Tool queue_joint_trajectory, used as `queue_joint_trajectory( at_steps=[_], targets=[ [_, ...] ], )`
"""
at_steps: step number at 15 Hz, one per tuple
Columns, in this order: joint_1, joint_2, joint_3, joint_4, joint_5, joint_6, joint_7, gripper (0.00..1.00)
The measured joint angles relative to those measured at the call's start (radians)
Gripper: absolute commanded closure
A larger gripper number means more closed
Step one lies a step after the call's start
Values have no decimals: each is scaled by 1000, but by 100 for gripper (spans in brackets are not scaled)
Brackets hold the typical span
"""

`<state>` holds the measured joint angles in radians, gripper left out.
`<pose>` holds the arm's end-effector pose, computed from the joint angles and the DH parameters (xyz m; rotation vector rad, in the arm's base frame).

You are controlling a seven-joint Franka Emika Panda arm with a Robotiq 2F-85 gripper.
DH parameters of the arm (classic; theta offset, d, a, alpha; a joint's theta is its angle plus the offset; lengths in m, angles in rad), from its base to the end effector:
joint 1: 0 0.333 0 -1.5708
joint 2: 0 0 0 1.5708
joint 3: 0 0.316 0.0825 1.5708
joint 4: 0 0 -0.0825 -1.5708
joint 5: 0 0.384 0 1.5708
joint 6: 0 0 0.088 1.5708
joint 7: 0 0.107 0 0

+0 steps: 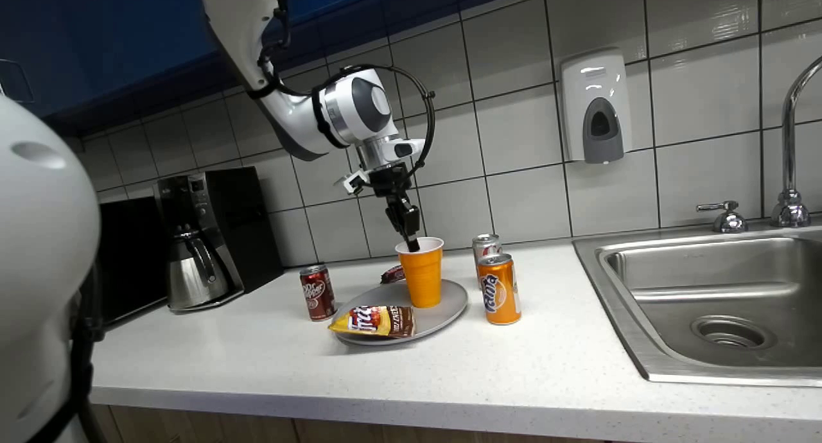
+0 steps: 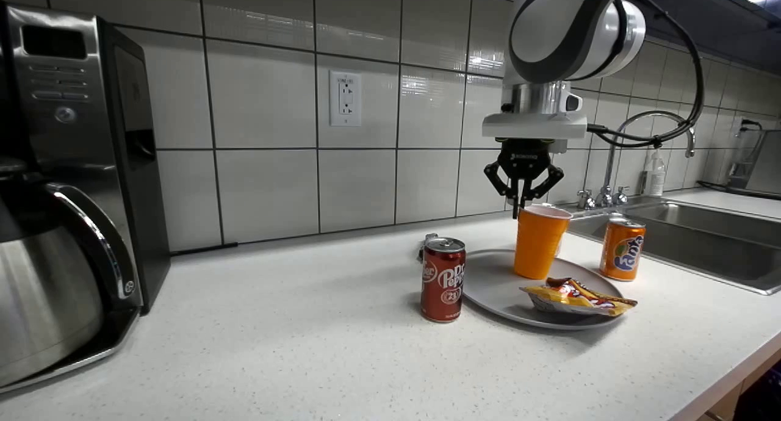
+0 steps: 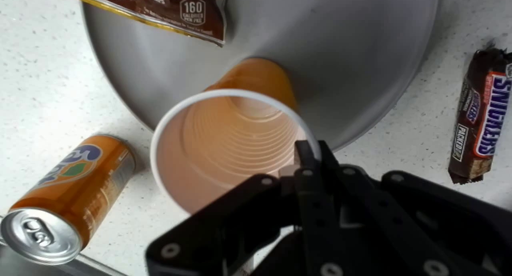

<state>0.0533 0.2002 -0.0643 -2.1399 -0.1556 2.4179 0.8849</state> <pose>0.5730 -0.0065 0.3189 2.8293 -1.1653 0.1854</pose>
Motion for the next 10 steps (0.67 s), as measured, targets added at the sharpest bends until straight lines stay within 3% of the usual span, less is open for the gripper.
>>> queue_joint_trajectory(
  at_steps=[10],
  targets=[
    [14, -63, 0, -1, -20, 0, 2, 99]
  ],
)
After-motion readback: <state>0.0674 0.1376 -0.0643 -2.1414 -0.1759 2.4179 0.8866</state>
